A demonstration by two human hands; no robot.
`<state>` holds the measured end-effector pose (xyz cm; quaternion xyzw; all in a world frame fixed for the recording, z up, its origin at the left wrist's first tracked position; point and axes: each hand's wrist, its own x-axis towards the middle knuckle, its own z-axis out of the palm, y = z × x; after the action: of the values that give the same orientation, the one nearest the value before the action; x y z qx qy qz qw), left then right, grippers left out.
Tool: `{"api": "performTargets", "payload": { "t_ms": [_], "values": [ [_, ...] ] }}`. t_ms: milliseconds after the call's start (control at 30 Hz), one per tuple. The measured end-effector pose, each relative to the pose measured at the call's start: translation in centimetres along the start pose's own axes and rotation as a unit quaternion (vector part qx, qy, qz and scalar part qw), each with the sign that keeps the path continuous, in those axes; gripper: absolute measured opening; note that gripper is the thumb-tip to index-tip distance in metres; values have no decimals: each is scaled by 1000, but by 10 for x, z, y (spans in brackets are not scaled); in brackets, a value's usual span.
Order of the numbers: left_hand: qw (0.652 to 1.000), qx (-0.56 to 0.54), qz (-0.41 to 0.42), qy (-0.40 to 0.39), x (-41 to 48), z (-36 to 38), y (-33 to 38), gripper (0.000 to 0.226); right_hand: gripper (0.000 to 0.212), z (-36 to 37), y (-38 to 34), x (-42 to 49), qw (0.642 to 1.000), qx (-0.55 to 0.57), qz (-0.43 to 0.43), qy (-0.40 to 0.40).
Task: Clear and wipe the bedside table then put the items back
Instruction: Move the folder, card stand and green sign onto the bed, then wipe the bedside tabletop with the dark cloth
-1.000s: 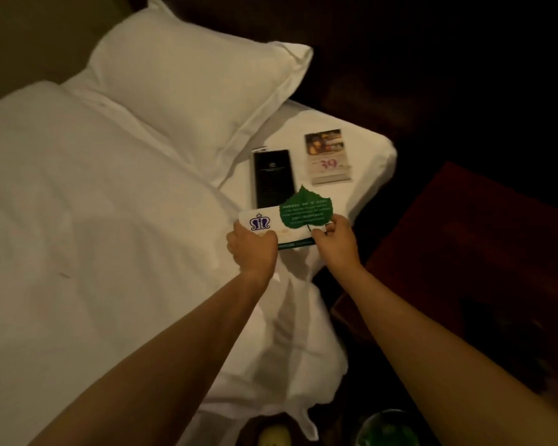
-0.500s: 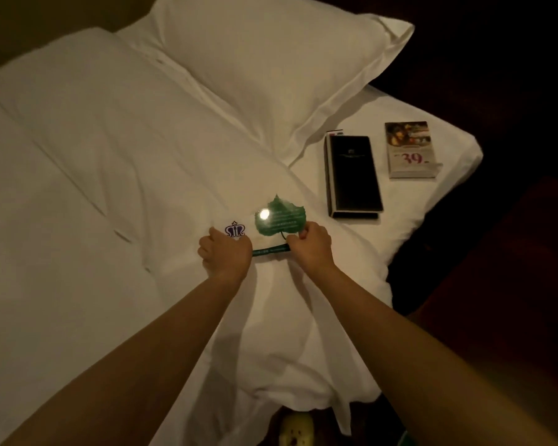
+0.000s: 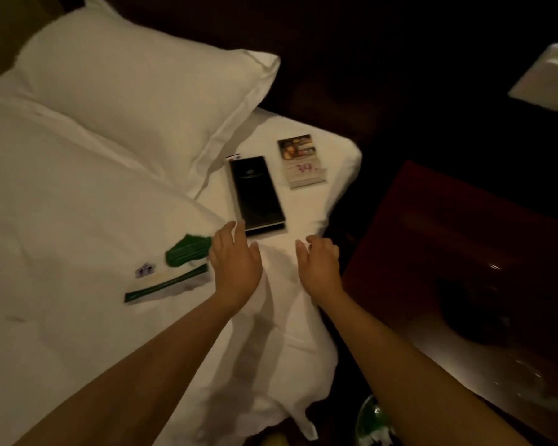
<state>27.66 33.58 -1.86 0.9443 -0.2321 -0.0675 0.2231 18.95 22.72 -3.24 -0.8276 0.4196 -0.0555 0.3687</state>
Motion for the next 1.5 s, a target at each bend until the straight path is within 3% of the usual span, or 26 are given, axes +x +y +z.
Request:
{"api": "performTargets", "payload": {
  "t_ms": [367, 467, 567, 800, 1100, 1233, 1500],
  "values": [
    [965, -2, 208, -159, -47, 99, 201, 53, 43, -163, 201, -36, 975, -112, 118, 151],
    [951, -3, 241, -193, -62, 125, 237, 52, 43, -178, 236, -51, 969, -144, 124, 158],
    [947, -7, 250, -203, -65, 146, 266, 52, 50, -181, 253, -56, 978, -152, 94, 108],
    [930, 29, 294, -218, -47, 188, 294, 52, 61, -153, 259, -51, 992, -105, 69, 32],
    [898, 52, 374, -228, -2, 263, 325, 53, 69, -147, 309, -33, 971, -180, 48, 147],
    [877, 69, 425, -214, 15, 285, 347, 54, 64, -169, 328, -13, 959, -183, 95, 195],
    [871, 142, 435, -181, 32, 302, 347, 56, 54, -216, 357, 39, 951, -148, 148, 228]
  ]
}}
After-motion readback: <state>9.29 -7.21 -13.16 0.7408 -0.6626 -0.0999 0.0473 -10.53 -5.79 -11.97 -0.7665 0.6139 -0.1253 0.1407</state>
